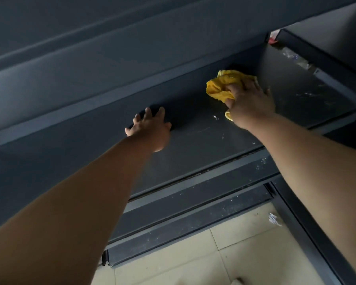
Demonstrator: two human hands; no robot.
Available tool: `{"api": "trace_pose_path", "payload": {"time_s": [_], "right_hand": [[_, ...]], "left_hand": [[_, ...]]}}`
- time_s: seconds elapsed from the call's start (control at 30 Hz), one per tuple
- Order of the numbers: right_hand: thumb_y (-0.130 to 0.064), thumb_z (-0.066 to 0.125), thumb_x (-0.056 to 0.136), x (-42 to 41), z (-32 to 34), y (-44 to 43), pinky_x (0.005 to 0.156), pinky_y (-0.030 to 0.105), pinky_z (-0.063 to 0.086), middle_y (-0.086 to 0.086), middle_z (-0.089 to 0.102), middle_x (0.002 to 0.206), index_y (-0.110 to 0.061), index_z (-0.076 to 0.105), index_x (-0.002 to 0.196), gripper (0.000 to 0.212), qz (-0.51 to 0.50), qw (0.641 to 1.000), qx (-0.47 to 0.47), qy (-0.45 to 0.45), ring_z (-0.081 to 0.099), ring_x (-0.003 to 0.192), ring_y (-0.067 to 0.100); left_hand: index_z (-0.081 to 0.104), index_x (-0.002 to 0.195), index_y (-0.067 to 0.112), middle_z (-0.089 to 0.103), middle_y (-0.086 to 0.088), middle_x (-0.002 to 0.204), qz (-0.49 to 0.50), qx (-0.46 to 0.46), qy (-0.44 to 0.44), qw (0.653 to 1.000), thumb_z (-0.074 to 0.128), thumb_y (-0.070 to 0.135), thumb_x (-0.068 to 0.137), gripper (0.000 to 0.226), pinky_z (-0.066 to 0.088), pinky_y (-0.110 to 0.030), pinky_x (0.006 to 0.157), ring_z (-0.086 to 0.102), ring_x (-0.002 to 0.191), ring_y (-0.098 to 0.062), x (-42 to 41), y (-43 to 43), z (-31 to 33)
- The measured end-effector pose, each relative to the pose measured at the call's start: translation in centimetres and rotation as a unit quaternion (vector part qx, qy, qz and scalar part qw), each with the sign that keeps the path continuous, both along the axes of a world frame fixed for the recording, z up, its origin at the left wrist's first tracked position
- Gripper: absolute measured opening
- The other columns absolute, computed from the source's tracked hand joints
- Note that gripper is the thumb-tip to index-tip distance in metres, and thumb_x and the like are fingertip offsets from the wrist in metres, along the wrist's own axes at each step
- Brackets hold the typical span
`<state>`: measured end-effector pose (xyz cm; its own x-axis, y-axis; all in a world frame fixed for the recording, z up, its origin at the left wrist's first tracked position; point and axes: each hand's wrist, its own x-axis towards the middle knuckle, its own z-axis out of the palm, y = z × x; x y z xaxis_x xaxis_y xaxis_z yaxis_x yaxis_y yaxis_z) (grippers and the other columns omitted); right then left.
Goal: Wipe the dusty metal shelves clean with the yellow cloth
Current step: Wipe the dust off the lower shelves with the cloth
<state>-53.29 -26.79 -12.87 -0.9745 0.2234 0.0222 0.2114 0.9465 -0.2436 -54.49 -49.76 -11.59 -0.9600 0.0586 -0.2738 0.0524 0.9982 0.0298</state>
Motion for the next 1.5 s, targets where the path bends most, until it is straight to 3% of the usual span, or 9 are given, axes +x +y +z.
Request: {"api": "trace_pose_path", "payload": {"time_s": [0.2,0.37,0.67,0.87,1.0,1.13,1.33,1.4,1.5], "right_hand": [[-0.036,0.041,0.099,4.3,0.2,-3.9,0.119,0.049,0.015,0.006,0.024,0.156,-0.034,0.037,0.144,0.045,0.072,0.997,-0.013,-0.006,0.02,0.145,0.031],[-0.035,0.047,0.097,7.4,0.6,-8.4,0.119,0.043,0.016,0.005,0.018,0.158,-0.032,0.033,0.146,0.05,0.111,0.993,-0.012,-0.025,0.014,0.147,0.03],[-0.037,0.041,0.1,11.0,2.3,-17.2,0.108,0.037,0.032,0.0,0.03,0.154,-0.036,0.035,0.144,0.044,0.185,0.98,-0.029,-0.064,0.032,0.139,0.026],[-0.025,0.034,0.104,9.5,5.3,-20.2,0.081,0.025,0.047,-0.004,0.065,0.126,-0.031,0.058,0.128,0.034,0.07,0.876,-0.475,-0.04,0.062,0.095,0.011],[-0.031,0.038,0.102,9.3,4.7,-18.0,0.097,0.038,0.045,-0.006,0.062,0.129,-0.037,0.056,0.127,0.032,0.078,0.967,-0.24,-0.042,0.055,0.118,0.019],[-0.031,0.04,0.1,10.9,3.9,-19.0,0.098,0.041,0.035,-0.003,0.053,0.137,-0.037,0.054,0.13,0.034,0.134,0.981,-0.083,-0.11,0.044,0.126,0.023],[-0.019,0.045,0.096,11.6,3.7,-21.1,0.092,0.037,0.039,0.002,0.052,0.135,-0.031,0.056,0.13,0.038,0.109,0.991,-0.019,-0.078,0.042,0.123,0.026],[-0.022,0.046,0.096,11.9,4.0,-21.2,0.091,0.037,0.039,0.002,0.054,0.133,-0.03,0.06,0.127,0.035,0.101,0.993,-0.011,-0.066,0.043,0.123,0.025],[-0.012,0.046,0.093,12.7,4.6,-20.1,0.093,0.039,0.041,0.002,0.056,0.131,-0.031,0.061,0.124,0.04,0.084,0.995,-0.033,-0.042,0.045,0.121,0.025]], "left_hand": [[0.025,0.151,0.025,0.018,-0.002,0.16,0.006,0.118,0.021,0.993,0.042,0.025,0.097,0.058,0.021,-0.045,0.117,0.018,0.146,-0.025,1.1,-2.1,0.1],[0.033,0.149,0.022,0.035,-0.004,0.152,0.078,0.204,0.044,0.975,0.042,0.007,0.091,0.06,0.038,-0.04,0.107,0.038,0.135,-0.029,4.4,-3.4,0.9],[0.04,0.144,0.016,0.045,-0.014,0.143,0.117,0.235,0.062,0.963,0.04,0.007,0.091,0.054,0.043,-0.039,0.097,0.045,0.127,-0.033,6.8,-8.4,4.7],[0.044,0.139,0.014,0.048,-0.015,0.14,0.18,0.262,0.141,0.938,0.039,0.006,0.092,0.048,0.041,-0.039,0.097,0.045,0.128,-0.034,6.6,-12.4,6.5],[0.056,0.128,0.021,0.057,-0.011,0.128,0.171,0.271,0.108,0.941,0.041,0.01,0.09,0.042,0.045,-0.034,0.082,0.054,0.115,-0.032,6.9,-12.5,6.2],[0.071,0.096,0.024,0.068,-0.003,0.099,0.101,0.223,0.043,0.969,0.061,0.031,0.085,0.016,0.051,-0.03,0.076,0.062,0.096,-0.025,9.1,-12.6,5.6],[0.06,0.111,0.024,0.061,-0.001,0.116,0.079,0.129,-0.065,0.986,0.046,0.098,0.041,0.103,0.049,-0.041,0.09,0.056,0.109,-0.025,10.9,-13.1,5.2],[0.051,0.129,0.015,0.054,-0.008,0.126,0.086,0.063,-0.051,0.993,0.051,0.095,0.043,0.118,0.049,-0.045,0.092,0.051,0.117,-0.031,11.2,-12.0,4.8],[0.037,0.138,0.008,0.047,-0.011,0.132,0.096,0.026,-0.008,0.995,0.071,0.058,0.067,0.094,0.047,-0.041,0.091,0.043,0.124,-0.033,11.7,-10.6,4.4]]}}
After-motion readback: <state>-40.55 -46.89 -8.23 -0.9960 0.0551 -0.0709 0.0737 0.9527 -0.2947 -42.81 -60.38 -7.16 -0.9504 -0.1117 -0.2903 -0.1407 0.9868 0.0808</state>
